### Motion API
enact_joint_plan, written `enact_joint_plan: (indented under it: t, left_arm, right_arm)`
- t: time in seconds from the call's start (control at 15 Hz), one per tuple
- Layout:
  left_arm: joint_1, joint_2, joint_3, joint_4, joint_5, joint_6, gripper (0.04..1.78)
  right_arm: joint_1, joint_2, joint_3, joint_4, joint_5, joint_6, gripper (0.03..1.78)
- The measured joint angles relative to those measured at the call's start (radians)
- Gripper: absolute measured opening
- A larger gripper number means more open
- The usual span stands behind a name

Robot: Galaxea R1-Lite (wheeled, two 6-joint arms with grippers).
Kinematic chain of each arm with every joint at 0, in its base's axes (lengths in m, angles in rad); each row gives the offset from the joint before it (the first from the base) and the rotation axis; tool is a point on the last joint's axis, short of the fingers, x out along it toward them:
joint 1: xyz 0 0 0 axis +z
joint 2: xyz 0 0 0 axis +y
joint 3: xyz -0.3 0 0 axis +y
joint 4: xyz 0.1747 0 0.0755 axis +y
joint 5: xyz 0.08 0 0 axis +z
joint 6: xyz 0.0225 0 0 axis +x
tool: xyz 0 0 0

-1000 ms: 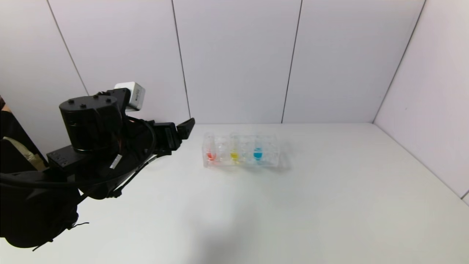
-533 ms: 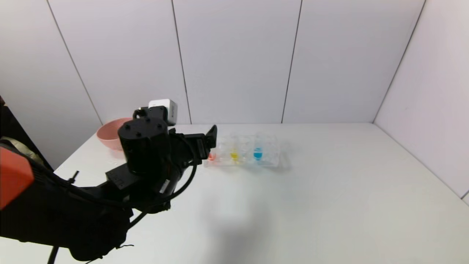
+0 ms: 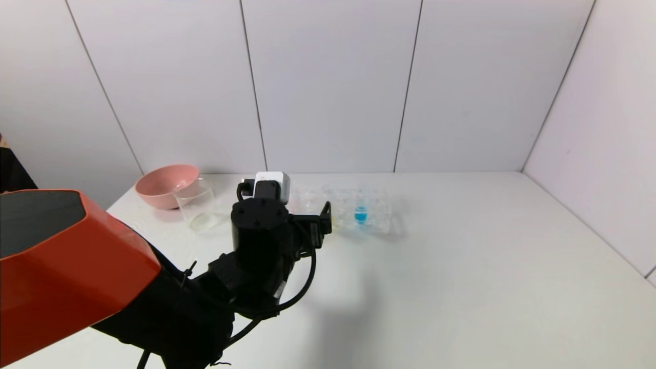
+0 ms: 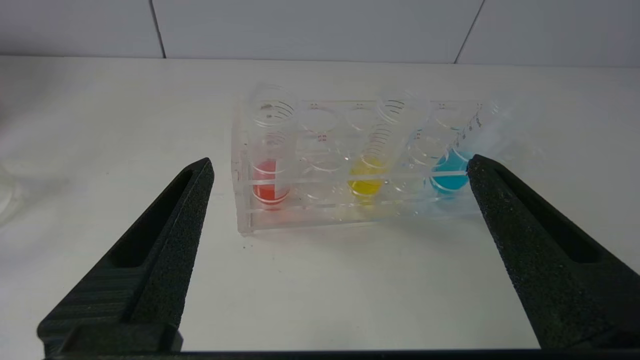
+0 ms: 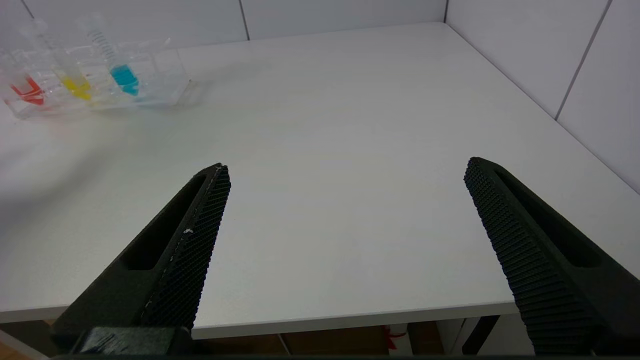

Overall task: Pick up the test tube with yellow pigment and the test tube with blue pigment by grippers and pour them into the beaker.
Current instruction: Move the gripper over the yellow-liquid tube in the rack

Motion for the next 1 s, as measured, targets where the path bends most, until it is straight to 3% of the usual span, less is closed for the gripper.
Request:
enact_joint_plan:
  t: [1.0]
  left_arm:
    - [0.032, 0.269, -0.297, -0.006, 0.007, 0.061, 1.76]
  right_arm:
    - [0.0, 0.0, 0.0, 0.0, 0.0, 0.0, 1.71]
